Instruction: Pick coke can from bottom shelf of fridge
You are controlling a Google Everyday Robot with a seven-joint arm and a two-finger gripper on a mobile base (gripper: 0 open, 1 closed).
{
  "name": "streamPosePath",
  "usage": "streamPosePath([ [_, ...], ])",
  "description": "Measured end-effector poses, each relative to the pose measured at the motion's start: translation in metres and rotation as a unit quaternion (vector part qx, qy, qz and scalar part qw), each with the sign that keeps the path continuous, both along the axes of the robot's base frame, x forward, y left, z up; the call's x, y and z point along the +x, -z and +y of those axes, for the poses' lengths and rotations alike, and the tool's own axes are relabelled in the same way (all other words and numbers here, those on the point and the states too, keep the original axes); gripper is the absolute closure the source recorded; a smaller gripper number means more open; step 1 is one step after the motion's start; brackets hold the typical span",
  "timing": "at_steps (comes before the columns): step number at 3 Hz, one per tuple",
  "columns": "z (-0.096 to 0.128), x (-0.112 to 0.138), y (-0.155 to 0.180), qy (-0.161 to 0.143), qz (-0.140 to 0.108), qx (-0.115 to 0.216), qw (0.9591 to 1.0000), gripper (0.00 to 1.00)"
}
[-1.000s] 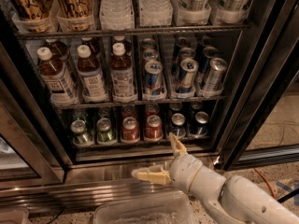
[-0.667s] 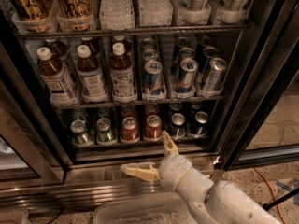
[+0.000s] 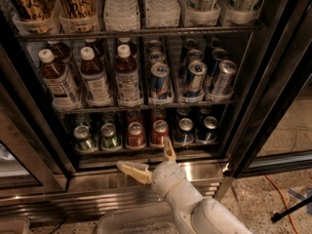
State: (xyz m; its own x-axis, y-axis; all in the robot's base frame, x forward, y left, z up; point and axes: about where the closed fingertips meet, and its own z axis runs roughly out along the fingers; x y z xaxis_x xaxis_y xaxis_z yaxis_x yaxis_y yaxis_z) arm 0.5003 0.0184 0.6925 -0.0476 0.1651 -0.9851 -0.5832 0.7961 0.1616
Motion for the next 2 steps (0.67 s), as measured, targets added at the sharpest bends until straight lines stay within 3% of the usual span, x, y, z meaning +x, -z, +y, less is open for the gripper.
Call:
streamPosePath([
  [1,-0.0022,0.0141,0.0344,0.031,0.054,0.072,0.9955,0.00],
  [2,-0.0002,0.0143,0.0368,0.027,0.056,0.065,0.9959,0.00],
])
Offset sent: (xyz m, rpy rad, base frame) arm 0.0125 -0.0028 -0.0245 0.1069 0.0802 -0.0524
